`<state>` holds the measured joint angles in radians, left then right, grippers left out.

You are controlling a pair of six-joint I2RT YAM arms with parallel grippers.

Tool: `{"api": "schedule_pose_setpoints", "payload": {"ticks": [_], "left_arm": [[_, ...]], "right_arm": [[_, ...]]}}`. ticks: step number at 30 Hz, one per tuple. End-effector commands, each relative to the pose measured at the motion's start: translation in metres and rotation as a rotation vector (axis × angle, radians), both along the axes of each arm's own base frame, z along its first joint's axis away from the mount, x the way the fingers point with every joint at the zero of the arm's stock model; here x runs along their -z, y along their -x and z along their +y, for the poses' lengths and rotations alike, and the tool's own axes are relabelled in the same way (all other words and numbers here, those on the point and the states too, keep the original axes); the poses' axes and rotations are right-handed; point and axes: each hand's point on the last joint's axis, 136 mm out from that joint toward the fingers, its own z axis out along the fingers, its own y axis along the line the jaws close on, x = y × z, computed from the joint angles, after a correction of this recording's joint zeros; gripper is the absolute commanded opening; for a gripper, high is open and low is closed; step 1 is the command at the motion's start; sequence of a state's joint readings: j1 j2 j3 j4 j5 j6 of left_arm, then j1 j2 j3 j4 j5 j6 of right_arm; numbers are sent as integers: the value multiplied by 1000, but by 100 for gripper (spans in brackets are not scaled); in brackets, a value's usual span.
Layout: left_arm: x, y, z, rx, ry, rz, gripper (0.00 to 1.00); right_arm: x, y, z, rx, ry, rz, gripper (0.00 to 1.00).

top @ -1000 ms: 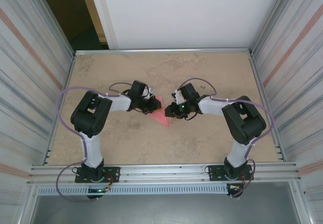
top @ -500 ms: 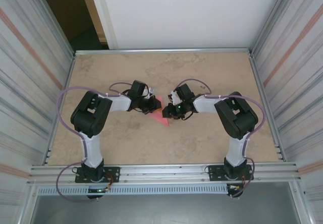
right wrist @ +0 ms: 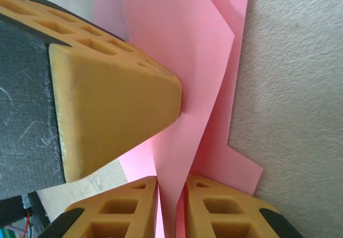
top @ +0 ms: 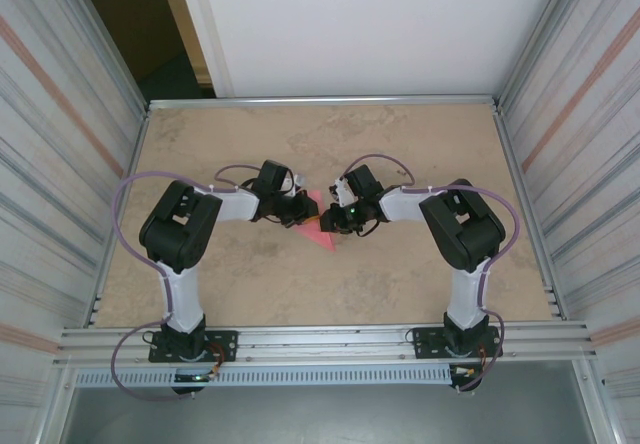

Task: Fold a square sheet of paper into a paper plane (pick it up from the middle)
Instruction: Fourth fold the wing at the center of the table.

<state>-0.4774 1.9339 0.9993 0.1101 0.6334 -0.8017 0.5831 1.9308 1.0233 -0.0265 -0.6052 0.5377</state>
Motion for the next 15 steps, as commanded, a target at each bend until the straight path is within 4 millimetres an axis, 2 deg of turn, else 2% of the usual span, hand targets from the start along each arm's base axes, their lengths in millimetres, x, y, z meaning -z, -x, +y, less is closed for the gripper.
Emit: {"api": "schedule_pose_setpoints", "payload": {"ticks": [1, 5, 9, 15], "left_arm": [[-14, 0, 0, -2, 30, -18, 10], [-21, -1, 0, -5, 39, -27, 10], [-37, -6, 3, -17, 55, -60, 11], [-60, -11, 24, -74, 64, -110, 15]], "right_arm": [[4, -2, 7, -40, -15, -29, 18], [5, -1, 7, -51, -24, -34, 14], [2, 1, 7, -60, -46, -37, 9], [-8, 4, 6, -73, -78, -49, 5]]}}
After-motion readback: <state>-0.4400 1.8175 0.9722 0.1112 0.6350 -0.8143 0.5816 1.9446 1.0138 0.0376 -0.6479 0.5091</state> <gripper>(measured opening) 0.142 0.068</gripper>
